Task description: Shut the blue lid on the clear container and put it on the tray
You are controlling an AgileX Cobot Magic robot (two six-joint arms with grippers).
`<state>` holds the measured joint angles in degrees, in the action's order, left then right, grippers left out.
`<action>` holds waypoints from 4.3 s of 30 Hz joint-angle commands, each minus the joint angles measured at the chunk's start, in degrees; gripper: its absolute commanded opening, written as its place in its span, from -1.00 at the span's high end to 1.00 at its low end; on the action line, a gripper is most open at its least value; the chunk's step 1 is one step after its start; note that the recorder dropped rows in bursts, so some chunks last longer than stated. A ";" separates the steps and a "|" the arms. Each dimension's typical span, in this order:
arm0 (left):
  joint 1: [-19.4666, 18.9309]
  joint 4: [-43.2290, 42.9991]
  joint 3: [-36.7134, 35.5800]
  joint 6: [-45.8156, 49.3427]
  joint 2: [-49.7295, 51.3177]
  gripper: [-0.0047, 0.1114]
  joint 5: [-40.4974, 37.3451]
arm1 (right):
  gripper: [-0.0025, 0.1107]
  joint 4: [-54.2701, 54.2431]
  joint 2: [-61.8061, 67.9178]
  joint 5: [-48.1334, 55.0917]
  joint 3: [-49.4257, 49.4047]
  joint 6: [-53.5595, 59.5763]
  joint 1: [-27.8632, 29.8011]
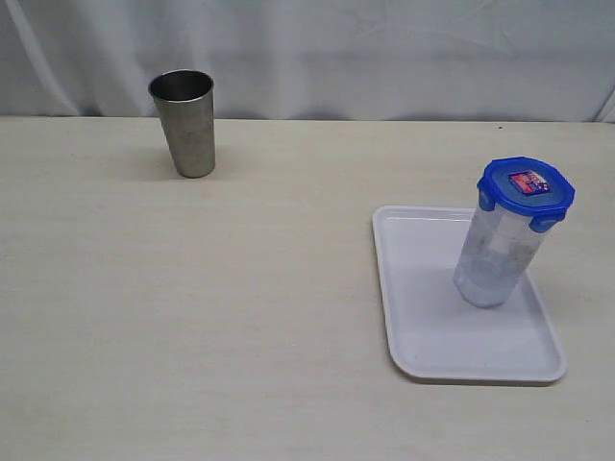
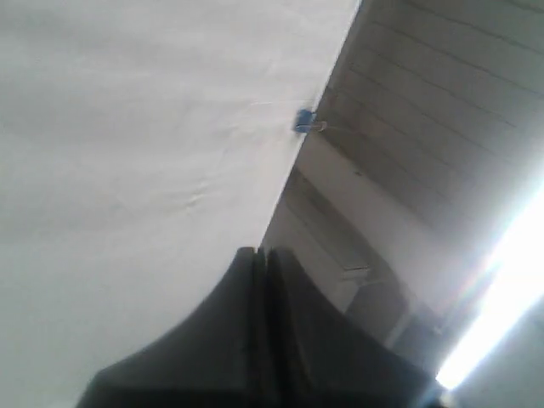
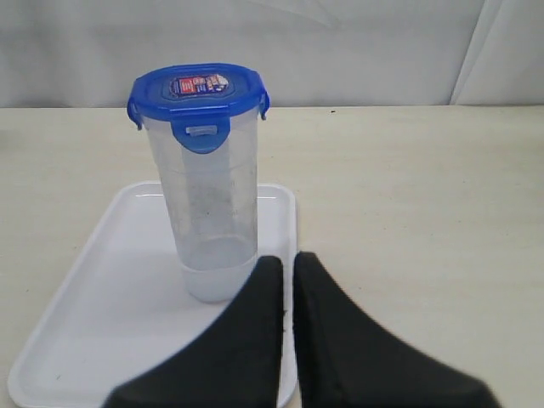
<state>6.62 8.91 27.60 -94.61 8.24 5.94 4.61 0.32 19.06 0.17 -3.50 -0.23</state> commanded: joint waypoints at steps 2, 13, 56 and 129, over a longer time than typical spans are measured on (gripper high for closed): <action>-6.30 2.02 -0.10 -0.16 -8.24 0.92 0.82 | 0.87 0.09 -0.32 0.11 -0.17 0.11 0.23; -6.62 -6.26 -2.99 -0.06 -8.24 0.92 9.85 | 0.87 0.09 -0.32 0.11 -0.17 0.11 0.23; -6.62 -11.06 -27.60 25.71 -8.24 0.92 -23.23 | 0.87 0.09 -0.32 0.11 -0.17 0.11 0.23; -6.62 -8.91 -27.60 101.86 -8.24 0.92 -23.41 | 0.87 0.09 -0.32 0.11 -0.17 0.11 0.23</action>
<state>0.00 -0.43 0.12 7.16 0.11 -17.96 4.61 0.32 19.06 0.17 -3.50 -0.23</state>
